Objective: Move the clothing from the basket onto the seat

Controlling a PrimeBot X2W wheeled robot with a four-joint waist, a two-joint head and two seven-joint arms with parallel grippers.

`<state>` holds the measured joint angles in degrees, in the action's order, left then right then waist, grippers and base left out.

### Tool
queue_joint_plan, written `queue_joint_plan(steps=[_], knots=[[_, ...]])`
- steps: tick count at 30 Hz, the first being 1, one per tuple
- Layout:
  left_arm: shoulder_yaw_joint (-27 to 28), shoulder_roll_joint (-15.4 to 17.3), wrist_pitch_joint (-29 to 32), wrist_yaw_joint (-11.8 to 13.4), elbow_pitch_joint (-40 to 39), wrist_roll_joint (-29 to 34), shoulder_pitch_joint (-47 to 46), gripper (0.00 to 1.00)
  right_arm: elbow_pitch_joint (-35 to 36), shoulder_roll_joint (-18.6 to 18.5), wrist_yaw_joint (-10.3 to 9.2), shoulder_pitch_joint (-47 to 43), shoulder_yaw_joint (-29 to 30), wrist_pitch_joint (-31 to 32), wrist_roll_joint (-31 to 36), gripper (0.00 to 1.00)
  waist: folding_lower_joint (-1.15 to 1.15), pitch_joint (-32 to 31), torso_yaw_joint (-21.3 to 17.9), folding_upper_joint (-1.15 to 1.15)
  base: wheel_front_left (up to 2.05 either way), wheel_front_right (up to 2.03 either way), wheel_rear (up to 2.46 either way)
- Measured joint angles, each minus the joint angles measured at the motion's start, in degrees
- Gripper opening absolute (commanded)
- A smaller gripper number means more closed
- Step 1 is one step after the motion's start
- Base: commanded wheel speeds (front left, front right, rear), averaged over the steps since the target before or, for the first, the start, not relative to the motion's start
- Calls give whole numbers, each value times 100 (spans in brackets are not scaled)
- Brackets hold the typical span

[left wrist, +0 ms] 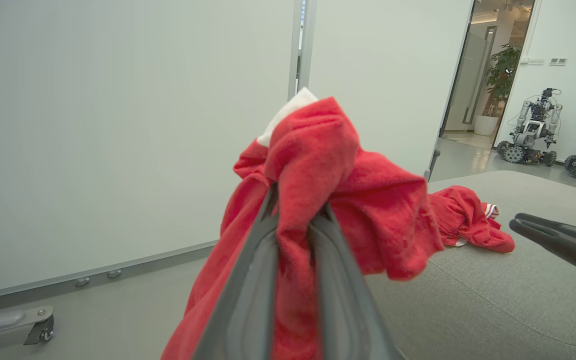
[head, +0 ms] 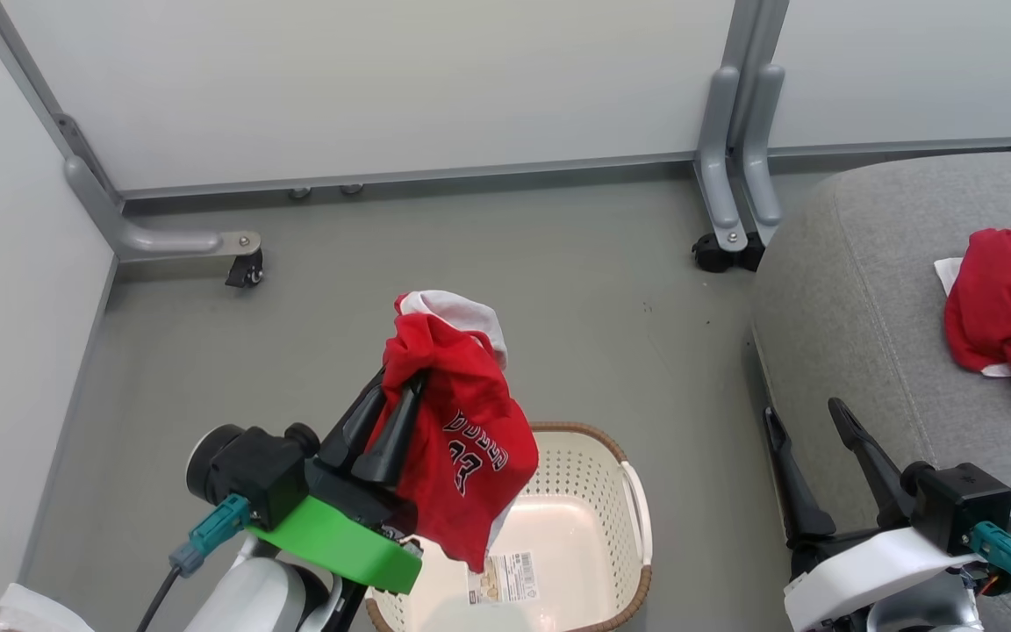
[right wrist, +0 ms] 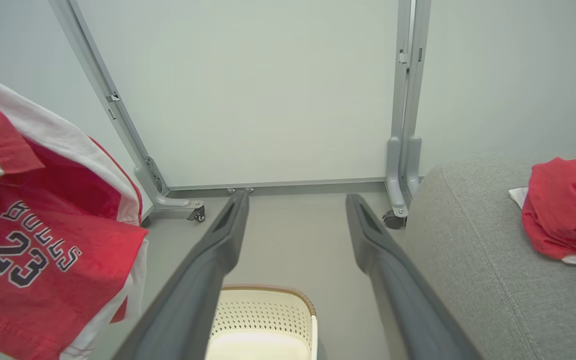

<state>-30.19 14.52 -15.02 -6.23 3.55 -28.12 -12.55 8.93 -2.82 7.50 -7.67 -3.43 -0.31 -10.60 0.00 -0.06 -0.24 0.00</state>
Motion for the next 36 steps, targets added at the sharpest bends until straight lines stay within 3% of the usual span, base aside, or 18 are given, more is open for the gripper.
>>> queue_joint_plan(steps=[25, 36], knots=[[-10, 27, 5, 71, -87, -8, 43, 0, 108, -2, 0, -47, -181, 78, -52, 100, 0, -101, 40, 0, 0, 0, 0], [-200, -14, 5, 19, -153, 107, -277, 0, -237, 0, -1, 837, -2334, 274, -495, 100, 0, 104, 203, 0, 0, 0, 0]])
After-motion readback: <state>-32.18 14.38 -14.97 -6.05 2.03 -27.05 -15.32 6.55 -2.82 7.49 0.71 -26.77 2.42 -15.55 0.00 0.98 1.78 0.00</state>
